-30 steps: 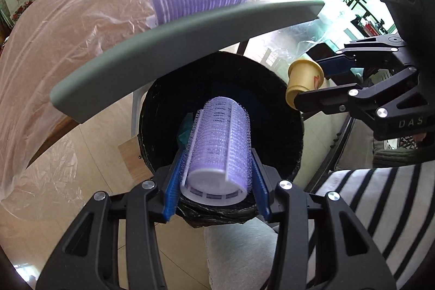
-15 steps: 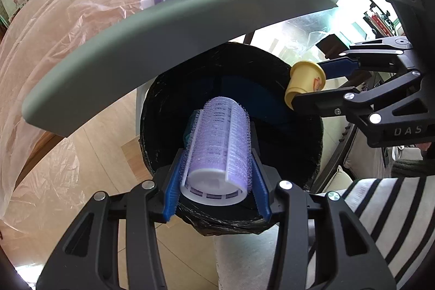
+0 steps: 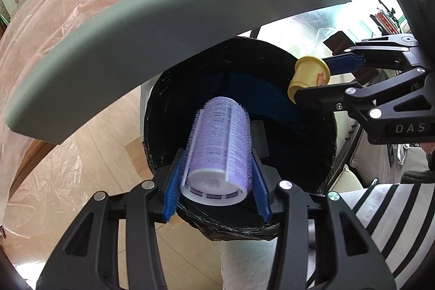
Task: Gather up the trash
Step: 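Open both tools to drop the roller and cup into the bin, then swing both open tools back toward the table, then close the left tool on the orange-lidded jar while the right tool grips the last purple roller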
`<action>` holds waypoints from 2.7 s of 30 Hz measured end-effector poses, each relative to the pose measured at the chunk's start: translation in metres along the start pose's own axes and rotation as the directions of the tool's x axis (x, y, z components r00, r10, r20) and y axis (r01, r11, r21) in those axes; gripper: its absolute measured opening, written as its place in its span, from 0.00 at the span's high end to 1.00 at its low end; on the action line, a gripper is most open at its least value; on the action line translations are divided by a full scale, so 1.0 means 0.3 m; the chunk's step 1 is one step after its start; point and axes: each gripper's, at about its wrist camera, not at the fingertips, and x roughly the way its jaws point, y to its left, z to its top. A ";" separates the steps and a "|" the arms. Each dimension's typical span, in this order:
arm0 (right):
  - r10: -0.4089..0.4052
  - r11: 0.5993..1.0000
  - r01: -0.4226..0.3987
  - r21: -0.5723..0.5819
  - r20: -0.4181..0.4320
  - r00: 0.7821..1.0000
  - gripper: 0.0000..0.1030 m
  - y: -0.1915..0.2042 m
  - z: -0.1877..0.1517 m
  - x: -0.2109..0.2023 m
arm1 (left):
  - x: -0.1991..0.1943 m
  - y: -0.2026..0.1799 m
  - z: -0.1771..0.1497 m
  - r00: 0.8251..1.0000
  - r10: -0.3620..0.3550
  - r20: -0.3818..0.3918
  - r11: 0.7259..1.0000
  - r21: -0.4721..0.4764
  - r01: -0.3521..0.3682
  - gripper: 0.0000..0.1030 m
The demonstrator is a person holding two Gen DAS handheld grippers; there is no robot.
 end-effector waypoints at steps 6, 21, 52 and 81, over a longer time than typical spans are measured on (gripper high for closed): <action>-0.033 0.999 0.033 -0.010 0.001 0.999 0.45 0.011 -0.001 -0.002 | -0.013 0.016 0.011 1.000 -0.004 0.030 1.000 -0.016 0.005 0.34; -0.067 0.996 0.056 0.070 0.169 0.983 0.06 0.021 0.016 -0.283 | -0.264 0.082 -0.023 0.985 -0.013 0.171 0.997 -0.073 0.026 0.15; -0.131 0.989 0.105 0.108 0.273 0.953 0.05 0.262 0.284 -0.186 | -0.194 0.326 0.616 0.959 -0.026 0.283 0.988 0.152 -0.018 0.03; -0.129 0.953 0.040 0.301 0.280 0.951 0.22 0.142 0.299 -0.191 | -0.113 0.321 0.648 0.966 -0.061 0.251 0.957 0.289 -0.015 0.45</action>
